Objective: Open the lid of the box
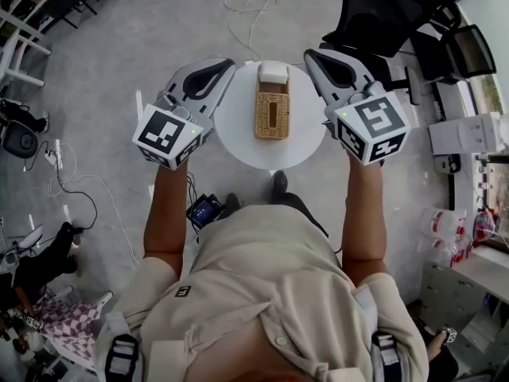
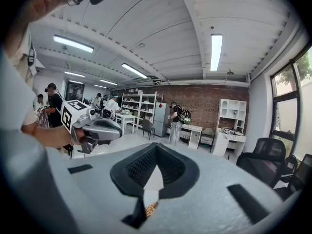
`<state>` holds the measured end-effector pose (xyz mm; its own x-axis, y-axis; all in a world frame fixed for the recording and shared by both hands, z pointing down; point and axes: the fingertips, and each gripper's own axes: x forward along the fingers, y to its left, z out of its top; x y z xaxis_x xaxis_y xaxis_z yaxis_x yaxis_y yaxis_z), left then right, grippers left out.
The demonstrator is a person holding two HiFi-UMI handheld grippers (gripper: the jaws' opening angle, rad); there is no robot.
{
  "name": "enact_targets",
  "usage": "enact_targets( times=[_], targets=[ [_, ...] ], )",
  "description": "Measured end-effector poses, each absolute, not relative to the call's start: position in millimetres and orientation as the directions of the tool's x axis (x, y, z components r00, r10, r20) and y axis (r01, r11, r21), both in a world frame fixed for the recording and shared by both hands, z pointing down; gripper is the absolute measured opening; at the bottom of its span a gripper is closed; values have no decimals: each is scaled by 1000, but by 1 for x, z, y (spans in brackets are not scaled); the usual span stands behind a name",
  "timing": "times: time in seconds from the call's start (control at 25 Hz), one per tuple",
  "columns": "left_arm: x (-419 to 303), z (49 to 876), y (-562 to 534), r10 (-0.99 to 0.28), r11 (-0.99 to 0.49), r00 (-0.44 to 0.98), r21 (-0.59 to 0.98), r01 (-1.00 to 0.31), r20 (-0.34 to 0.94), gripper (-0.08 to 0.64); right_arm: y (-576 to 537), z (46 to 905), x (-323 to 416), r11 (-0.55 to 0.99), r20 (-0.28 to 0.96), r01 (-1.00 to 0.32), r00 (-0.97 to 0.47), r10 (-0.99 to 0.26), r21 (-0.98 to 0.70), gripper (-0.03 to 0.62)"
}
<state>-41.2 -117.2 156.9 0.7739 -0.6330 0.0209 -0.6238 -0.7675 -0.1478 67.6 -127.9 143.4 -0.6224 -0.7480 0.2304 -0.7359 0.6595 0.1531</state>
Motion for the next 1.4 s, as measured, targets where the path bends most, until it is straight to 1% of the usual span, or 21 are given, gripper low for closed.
enact_targets(
  times=[0.52, 1.4],
  targets=[
    [-33, 200, -140, -629, -777, 772, -96, -622, 91, 11, -152, 180, 74, 667, 273, -739, -626, -731, 91, -8],
    [-27, 299, -155, -619, -769, 756, 31, -639, 213, 11, -172, 275, 71, 686, 377, -727, -646, -664, -38, -8]
  ],
)
